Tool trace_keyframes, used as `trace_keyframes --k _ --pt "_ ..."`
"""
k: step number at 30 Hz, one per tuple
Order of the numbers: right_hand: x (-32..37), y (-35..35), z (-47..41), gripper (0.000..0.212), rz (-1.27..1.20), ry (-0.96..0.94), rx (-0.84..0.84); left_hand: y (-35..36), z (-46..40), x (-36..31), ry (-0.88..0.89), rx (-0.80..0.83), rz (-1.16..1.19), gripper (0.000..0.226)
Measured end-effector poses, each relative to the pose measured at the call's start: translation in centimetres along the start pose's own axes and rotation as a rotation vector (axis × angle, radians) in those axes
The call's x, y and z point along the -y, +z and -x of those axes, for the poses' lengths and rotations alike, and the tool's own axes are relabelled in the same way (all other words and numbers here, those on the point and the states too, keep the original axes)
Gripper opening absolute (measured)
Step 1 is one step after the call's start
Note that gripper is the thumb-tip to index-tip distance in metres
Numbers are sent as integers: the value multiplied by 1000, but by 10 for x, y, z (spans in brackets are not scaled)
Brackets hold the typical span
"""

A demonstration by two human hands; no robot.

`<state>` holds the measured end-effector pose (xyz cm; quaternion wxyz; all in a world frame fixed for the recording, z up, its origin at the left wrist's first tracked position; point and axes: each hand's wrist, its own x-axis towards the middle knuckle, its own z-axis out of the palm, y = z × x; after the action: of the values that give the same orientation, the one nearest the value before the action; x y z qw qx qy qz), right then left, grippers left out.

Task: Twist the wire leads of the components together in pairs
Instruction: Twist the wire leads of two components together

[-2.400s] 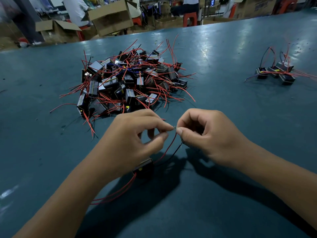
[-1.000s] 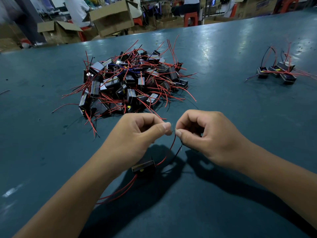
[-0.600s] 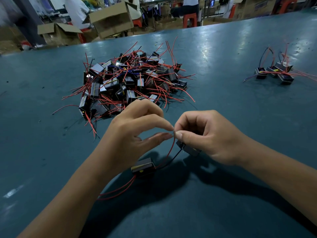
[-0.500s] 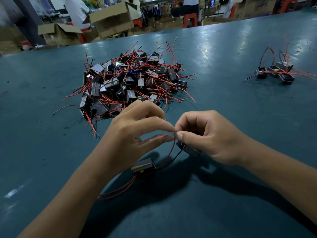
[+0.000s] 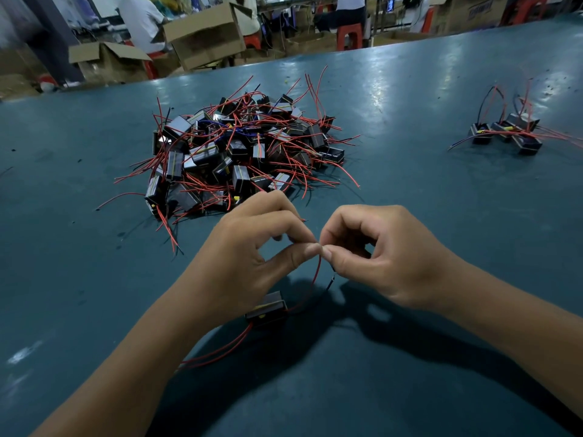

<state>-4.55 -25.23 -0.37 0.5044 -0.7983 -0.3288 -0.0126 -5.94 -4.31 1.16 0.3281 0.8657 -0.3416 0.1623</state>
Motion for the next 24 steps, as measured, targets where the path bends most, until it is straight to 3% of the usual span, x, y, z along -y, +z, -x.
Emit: trace_keyframes --k 4,12,18,24 --pt "2 2 0 5 131 -54 -44 2 0 -5 -199 37 173 13" --pt "1 3 0 8 157 -46 -48 15 0 -11 -490 57 370 21" --pt "0 5 0 10 155 -32 -62 12 2 -11 -387 140 240 20" --pt "1 4 0 16 123 -13 -78 13 1 -9 -367 113 216 19"
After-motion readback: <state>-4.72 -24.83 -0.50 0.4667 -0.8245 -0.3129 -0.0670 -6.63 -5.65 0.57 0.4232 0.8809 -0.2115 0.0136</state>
